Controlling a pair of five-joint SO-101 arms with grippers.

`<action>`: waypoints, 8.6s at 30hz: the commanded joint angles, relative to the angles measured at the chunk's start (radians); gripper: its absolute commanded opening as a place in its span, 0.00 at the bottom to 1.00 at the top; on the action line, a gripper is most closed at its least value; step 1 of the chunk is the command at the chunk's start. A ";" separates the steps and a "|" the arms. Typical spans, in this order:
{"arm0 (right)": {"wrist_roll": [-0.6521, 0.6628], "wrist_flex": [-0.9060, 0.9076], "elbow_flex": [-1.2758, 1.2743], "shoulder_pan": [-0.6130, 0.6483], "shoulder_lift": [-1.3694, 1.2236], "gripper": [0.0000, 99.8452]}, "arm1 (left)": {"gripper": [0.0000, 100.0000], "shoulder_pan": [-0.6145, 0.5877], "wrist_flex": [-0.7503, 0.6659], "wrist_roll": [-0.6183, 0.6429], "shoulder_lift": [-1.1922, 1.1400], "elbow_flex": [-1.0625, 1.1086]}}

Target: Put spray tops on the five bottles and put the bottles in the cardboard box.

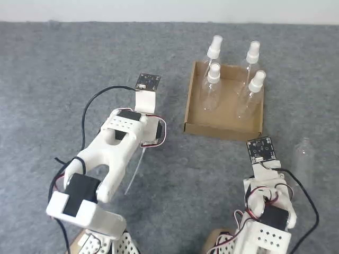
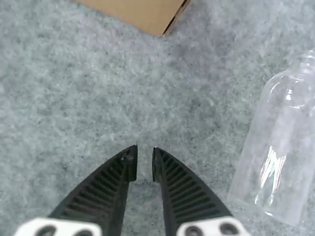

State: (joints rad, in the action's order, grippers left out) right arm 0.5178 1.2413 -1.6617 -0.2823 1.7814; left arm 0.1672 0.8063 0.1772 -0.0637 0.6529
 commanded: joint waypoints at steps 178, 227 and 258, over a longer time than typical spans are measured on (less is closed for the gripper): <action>-0.008 0.005 -0.023 0.002 0.007 0.01 | 0.06 0.003 -0.009 0.005 0.008 0.004; -0.006 0.042 -0.018 -0.001 0.008 0.01 | 0.06 -0.002 -0.011 0.006 0.008 -0.001; 0.135 -0.007 1.030 -0.312 -1.059 0.12 | 0.06 -0.002 -0.011 0.008 0.008 0.001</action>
State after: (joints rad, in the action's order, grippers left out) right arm 0.6452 1.2658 -0.7994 -0.5462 0.9805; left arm 0.1672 0.8063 0.1772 -0.0637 0.6559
